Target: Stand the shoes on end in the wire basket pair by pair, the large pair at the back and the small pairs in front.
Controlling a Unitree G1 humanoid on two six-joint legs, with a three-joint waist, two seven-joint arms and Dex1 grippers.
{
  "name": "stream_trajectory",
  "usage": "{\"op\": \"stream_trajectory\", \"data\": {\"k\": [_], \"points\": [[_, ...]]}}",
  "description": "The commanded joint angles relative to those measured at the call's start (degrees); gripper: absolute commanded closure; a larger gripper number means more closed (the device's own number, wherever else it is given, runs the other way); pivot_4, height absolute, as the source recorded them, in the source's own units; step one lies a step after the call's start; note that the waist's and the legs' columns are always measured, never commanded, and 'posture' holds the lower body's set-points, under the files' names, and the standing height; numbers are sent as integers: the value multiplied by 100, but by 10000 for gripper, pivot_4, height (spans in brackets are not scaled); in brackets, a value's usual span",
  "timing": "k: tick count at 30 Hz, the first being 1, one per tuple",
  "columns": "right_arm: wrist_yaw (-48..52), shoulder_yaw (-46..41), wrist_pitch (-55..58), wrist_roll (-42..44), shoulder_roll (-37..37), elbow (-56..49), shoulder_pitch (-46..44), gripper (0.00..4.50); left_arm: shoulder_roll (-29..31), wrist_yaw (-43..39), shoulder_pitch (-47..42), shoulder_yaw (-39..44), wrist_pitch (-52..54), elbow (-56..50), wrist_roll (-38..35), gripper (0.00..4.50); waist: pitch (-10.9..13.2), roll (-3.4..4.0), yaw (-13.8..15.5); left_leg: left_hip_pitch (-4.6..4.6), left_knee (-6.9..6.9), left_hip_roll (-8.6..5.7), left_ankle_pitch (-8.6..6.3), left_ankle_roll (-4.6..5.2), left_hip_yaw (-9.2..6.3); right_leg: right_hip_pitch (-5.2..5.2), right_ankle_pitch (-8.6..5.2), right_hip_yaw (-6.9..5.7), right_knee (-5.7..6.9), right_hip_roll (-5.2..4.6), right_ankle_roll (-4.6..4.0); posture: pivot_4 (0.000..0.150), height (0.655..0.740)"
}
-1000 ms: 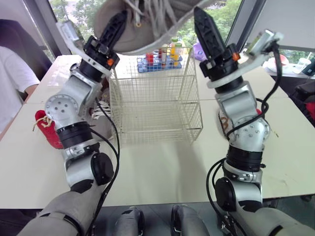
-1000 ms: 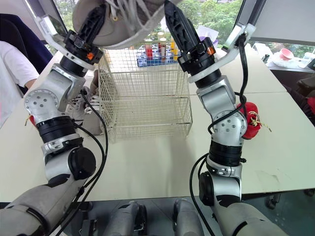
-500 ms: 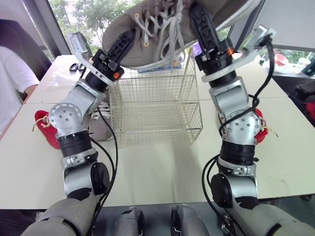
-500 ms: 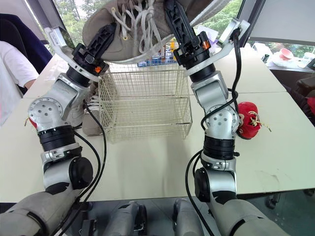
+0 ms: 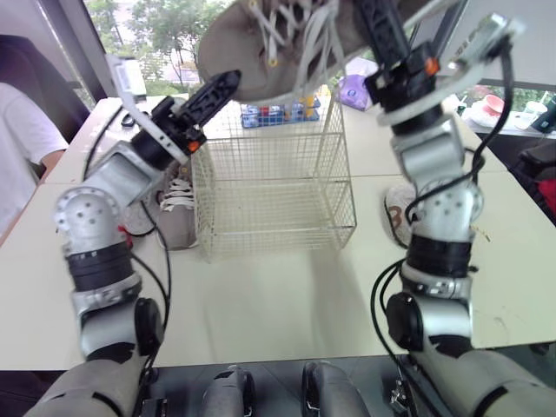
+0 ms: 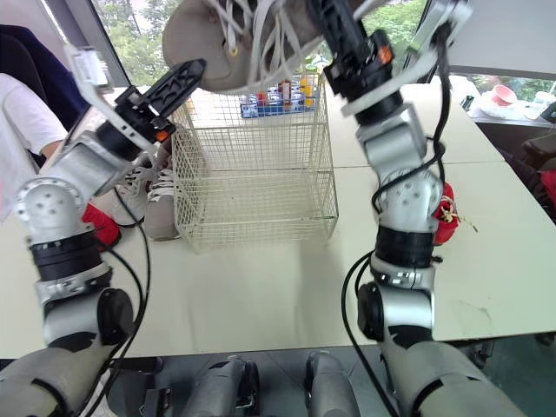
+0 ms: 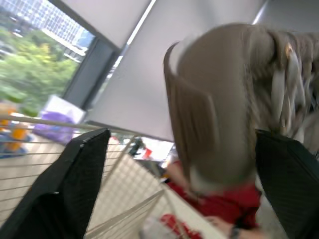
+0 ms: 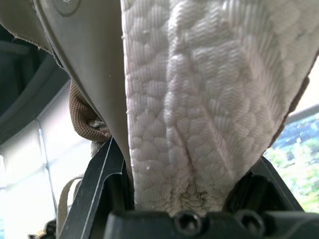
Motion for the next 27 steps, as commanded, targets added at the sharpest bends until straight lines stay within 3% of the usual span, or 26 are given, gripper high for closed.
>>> {"op": "stream_trajectory", "data": {"k": [1, 6, 13, 18, 23, 27], "points": [[965, -363, -336, -366, -1023, 1163, -1166, 27638, 566, 337, 525, -61, 141, -1218, 219, 499, 1, 2, 16, -1, -2, 0, -2, 3, 0, -2, 0, 0, 0, 0, 0, 1500, 7400], [3302, 503, -1029, -1857, -2218, 3527, -2388, 27638, 1026, 971, 1435, 308, 334, -2529, -303, 499, 1, 1, 9, -4, -9, -1, -26, 43, 2, 4, -2, 2, -44, 0, -1, 1500, 7400], [5633, 1417, -1779, -3416, -2273, 5947, -3572, 27638, 1104, 1606, 2310, 878, -15, -2941, -877, 499, 2, 3, -67, 6, -11, 6, -24, 38, 12, 0, 0, 16, -34, 10, -3, 1500, 7400], [5824, 2031, -2855, -4633, -2022, 6740, -3571, 27638, 1177, 1790, 2695, 1006, -289, -3024, -998, 499, 1, 2, 12, 0, -9, 4, -7, 6, 16, -6, -1, 17, -33, 5, -3, 1500, 7400], [5301, 1931, -3058, -5079, -1703, 7238, -3530, 27638, 1280, 1777, 2669, 831, -486, -2821, -922, 499, -5, -8, 54, 2, -3, -3, -7, 3, 9, 13, 2, 7, -41, -5, -6, 1500, 7400], [4807, 1808, -3140, -5338, -1673, 7402, -3501, 8633, 1421, 1678, 2608, 714, -570, -2642, -846, 0, -4, -6, 38, -5, -4, -6, -7, 2, 7, 11, 2, 6, -48, -7, -6, 1500, 7400]]}}
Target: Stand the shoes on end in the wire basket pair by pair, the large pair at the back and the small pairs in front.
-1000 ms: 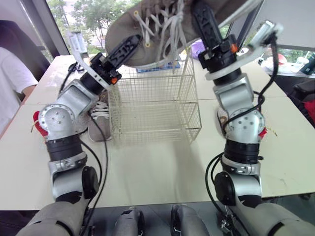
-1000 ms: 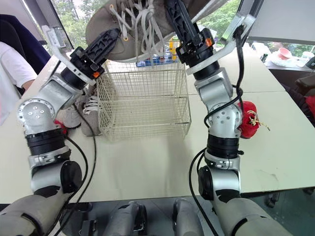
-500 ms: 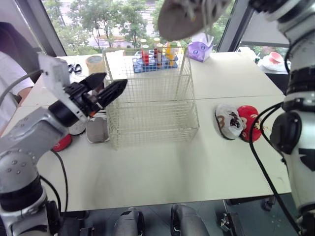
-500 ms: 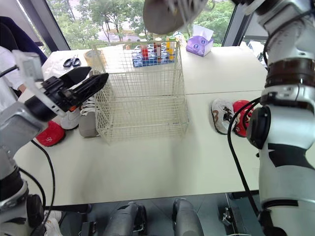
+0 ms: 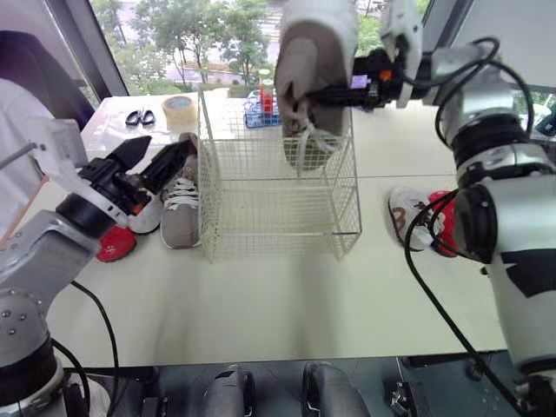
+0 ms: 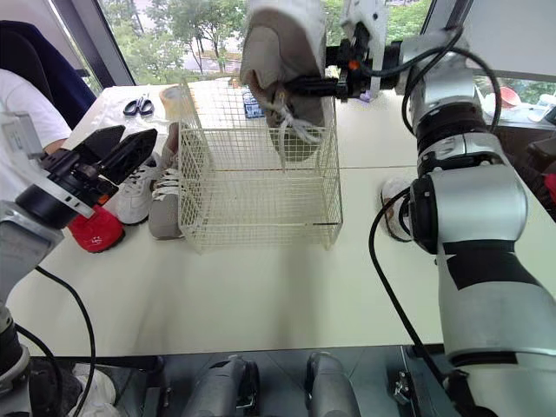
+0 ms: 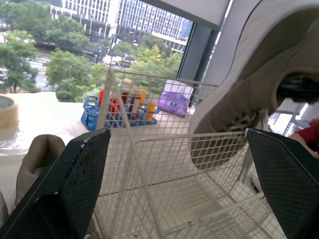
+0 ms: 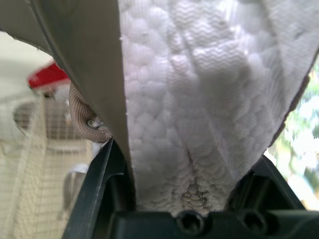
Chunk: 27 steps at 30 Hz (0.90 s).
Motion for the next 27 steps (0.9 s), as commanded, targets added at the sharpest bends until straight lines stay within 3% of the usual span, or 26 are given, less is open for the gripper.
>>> {"op": "stream_trajectory", "data": {"k": [1, 2, 12, 16, 21, 25, 27], "points": [[-421, -248, -109, -181, -102, 13, -121, 3853, 159, -97, -124, -31, -189, 84, 29, 0, 0, 1, -30, 0, -1, 0, 0, 0, 1, -1, 0, 0, -1, 0, 0, 1500, 7400], [-427, -261, -98, -232, -133, 21, -120, 516, 171, -105, -128, -50, -206, 123, 44, 0, 0, 1, -42, 0, -2, 1, 0, 0, 2, -2, 0, 0, -2, 0, 1, 1500, 7400], [398, -677, 125, -164, -841, -203, -182, 516, 369, -206, -81, -84, -150, 358, -26, 0, 3, 5, -10, -1, -5, 3, 2, -4, 3, -4, 0, 0, -3, 5, 1, 1500, 7400], [750, -1046, 453, 153, -986, -407, -71, 516, 635, -323, -310, -91, -42, 853, -99, 0, 3, 4, -43, 2, -5, 3, 2, -3, 4, 0, 0, 0, -9, 4, 1, 1500, 7400], [252, -1388, 199, 264, -1410, -821, 400, 516, 1027, -699, -1128, -337, 29, 2156, 332, 0, 3, 4, -55, 9, -5, 10, 6, -10, 6, 0, 0, -1, 0, 16, 1, 1500, 7400], [-127, -1988, 1192, 978, -1789, -2501, 1320, 516, 1482, -1249, -2585, -1217, 25, 3841, 1447, 0, 4, 3, 80, -2, -4, 6, 10, -16, 13, -2, 0, -12, 0, 15, 1, 1500, 7400], [-389, -2195, 2408, 1613, -1828, -4396, 2242, 516, 1565, -1476, -3423, -1806, 5, 4793, 2204, 0, 3, 2, 98, 1, -4, 2, 10, -16, 23, -3, 1, -8, -5, 14, 2, 1500, 7400]]}}
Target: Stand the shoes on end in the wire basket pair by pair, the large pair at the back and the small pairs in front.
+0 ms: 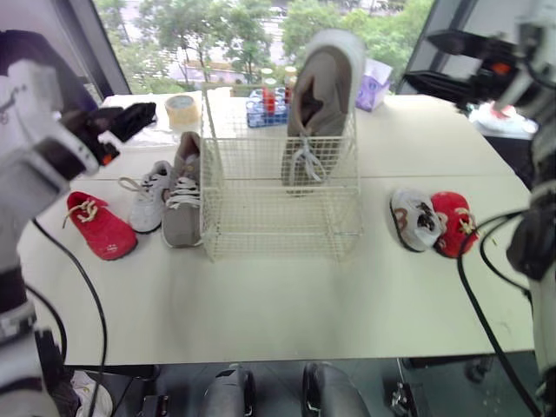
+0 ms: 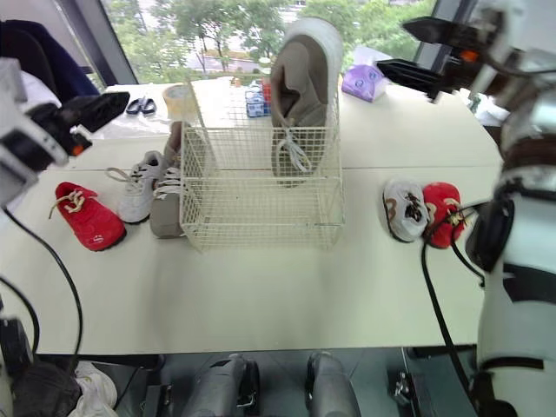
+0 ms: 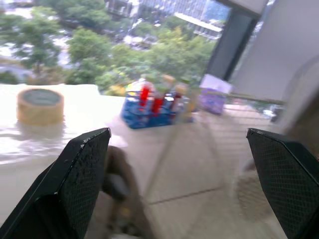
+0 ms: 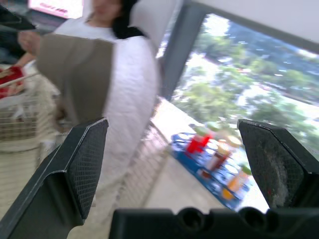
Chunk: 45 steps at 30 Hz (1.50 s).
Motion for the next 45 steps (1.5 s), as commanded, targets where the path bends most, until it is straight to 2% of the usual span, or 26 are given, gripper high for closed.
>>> {"op": "stream_trajectory", "data": {"k": [1, 3, 4, 6, 8, 12, 15, 18, 26, 29, 34, 36, 41, 45], "points": [[-541, -481, 2198, 1479, -133, -3518, 1223, 516, 176, -710, -1319, -1020, -55, 1526, 1323, 0, -3, -4, 22, 3, -1, 0, 0, 0, 0, 4, 0, 1, 1, 0, 1, 1500, 7400], [-966, -560, 3689, 2788, -225, -6107, 2526, 516, 151, -1573, -2261, -1929, -39, 2749, 2224, 0, -4, -2, 36, 5, -3, 1, 1, -1, -6, 8, 0, -12, 3, 4, 2, 1500, 7400], [-1297, -585, 4099, 3264, -162, -6925, 2928, 516, 56, -1928, -2614, -2180, -162, 3248, 2532, 0, -4, -2, 33, 3, -4, 0, 2, -3, -14, 8, -1, -21, 3, 6, 2, 1500, 7400], [-2088, -532, 4488, 3827, 104, -8004, 3447, 516, -217, -2474, -3189, -2524, -582, 4178, 3119, 0, -4, -2, 6, 4, -5, 1, 3, -5, -15, 6, -1, -22, 4, 15, 1, 1500, 7400], [-2761, -403, 4671, 3958, 301, -8726, 3957, 516, -525, -2797, -3563, -2760, -1063, 5015, 3684, 0, -3, -4, 12, 4, -2, 3, 5, -8, -13, 7, -1, -20, 1, 18, -1, 1500, 7400], [-3752, -378, 4790, 3945, 463, -9359, 4639, 516, -1049, -2926, -3810, -3034, -1636, 6159, 4562, 0, -4, -6, 18, 2, 4, 8, -25, 42, -22, 6, -1, -12, -6, 14, -3, 1500, 7400], [-4210, -529, 4754, 4037, 446, -9541, 4839, 516, -1347, -2536, -3762, -2977, -1989, 6696, 5007, 0, -2, -9, 29, -11, 7, 5, -28, 49, -19, -11, 0, -4, -3, 12, -3, 1500, 7400], [-4531, -683, 4717, 4255, 424, -9643, 4921, 516, -1484, -2296, -3775, -2744, -2191, 6948, 5201, 0, 4, -24, 32, -19, 10, 5, -30, 54, -20, -14, 1, -5, -4, 12, -2, 1500, 7400], [-4981, -675, 4493, 4393, 346, -9735, 5201, 516, -1830, -2508, -3648, -2543, -2276, 7128, 5728, 0, 1, -34, 36, -16, 13, 5, -34, 61, -20, -7, 1, -5, -4, 8, -1, 1500, 7400], [-5045, -412, 4307, 4252, 435, -9554, 4978, 0, -2112, -2100, -3440, -2429, -2602, 7199, 5902, 9181, -1, -33, 40, -9, 13, 6, -34, 62, -22, 0, 0, -5, -3, 4, -1, 1500, 7400], [-5115, -355, 4231, 4275, 343, -9544, 5010, 0, -2264, -1898, -3308, -2204, -2746, 7239, 6083, 34720, -5, -37, 42, -4, 15, 5, -35, 65, -25, 9, 1, -7, -2, 1, 0, 1500, 7400], [-5158, -426, 4262, 4362, 291, -9612, 5112, 0, -2243, -1865, -3389, -1909, -2702, 7227, 5942, 44538, -5, -39, 45, -4, 15, 4, -35, 65, -26, 9, 1, -8, 0, -1, 0, 1500, 7400], [-5275, -614, 4268, 4591, 134, -9612, 5211, 0, -1954, -1534, -3826, -897, -2646, 7123, 5356, 44538, -3, -44, 38, -5, 15, 3, -37, 69, -27, 10, 2, -10, -2, -7, 2, 1500, 7400], [-5297, -754, 4296, 4826, -78, -9399, 5069, 0, -1480, -1345, -4580, -130, -2629, 6910, 4830, 44538, 23, -90, 25, -15, 16, 6, -37, 68, -32, 2, 3, -16, -1, -4, 4, 1500, 7400]]}}
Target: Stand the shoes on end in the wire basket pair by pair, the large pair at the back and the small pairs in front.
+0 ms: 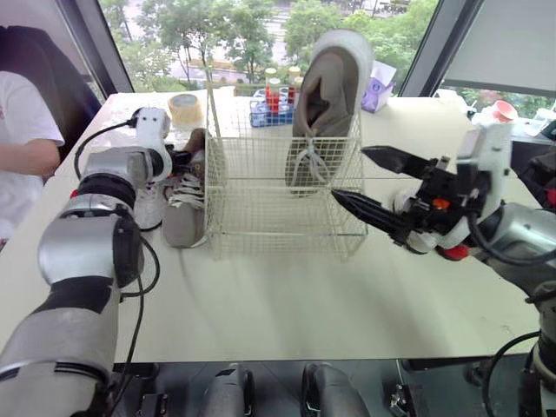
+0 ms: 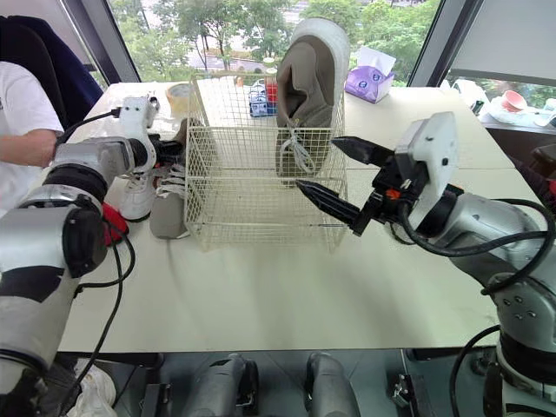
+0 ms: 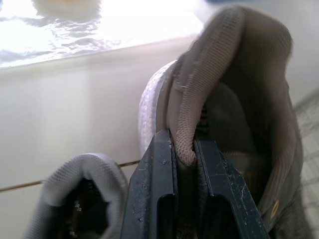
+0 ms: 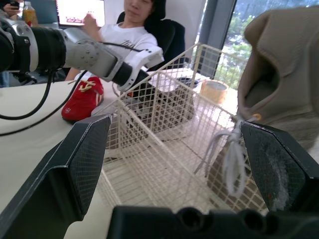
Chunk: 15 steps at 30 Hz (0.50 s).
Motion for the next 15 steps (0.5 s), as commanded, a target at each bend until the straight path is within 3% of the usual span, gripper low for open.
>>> {"op": "stream_trajectory", "data": {"k": [1, 7, 11, 15], "points": [[17, -284, -53, 234, -212, 130, -187, 0, 530, 166, -1083, 664, -120, -539, -562, 44538, 12, -22, -5, -6, 0, 0, 0, 0, 0, -7, 0, 0, 1, 0, 0, 1500, 7400], [117, -398, -58, 549, -433, 573, -413, 0, 954, 36, -1761, 1072, -756, -1344, -954, 44538, 12, -21, -18, -19, -2, -1, 4, -7, 15, -22, 5, 0, -3, -5, 10, 1500, 7400], [369, -206, -278, 281, -471, 1155, -840, 0, 19, 253, -1686, 1246, -2080, -2744, -1367, 44538, 11, -23, 65, -19, 7, -3, 4, -7, 16, -9, 8, -2, -16, -8, 15, 1500, 7400], [575, -4, -368, 23, -444, 1455, -1069, 0, -864, 538, -1096, 569, -3146, -3540, -784, 44538, 9, -19, 188, -18, 61, -3, -17, 27, 2, 39, 11, -16, -21, -9, 20, 1500, 7400]]}}
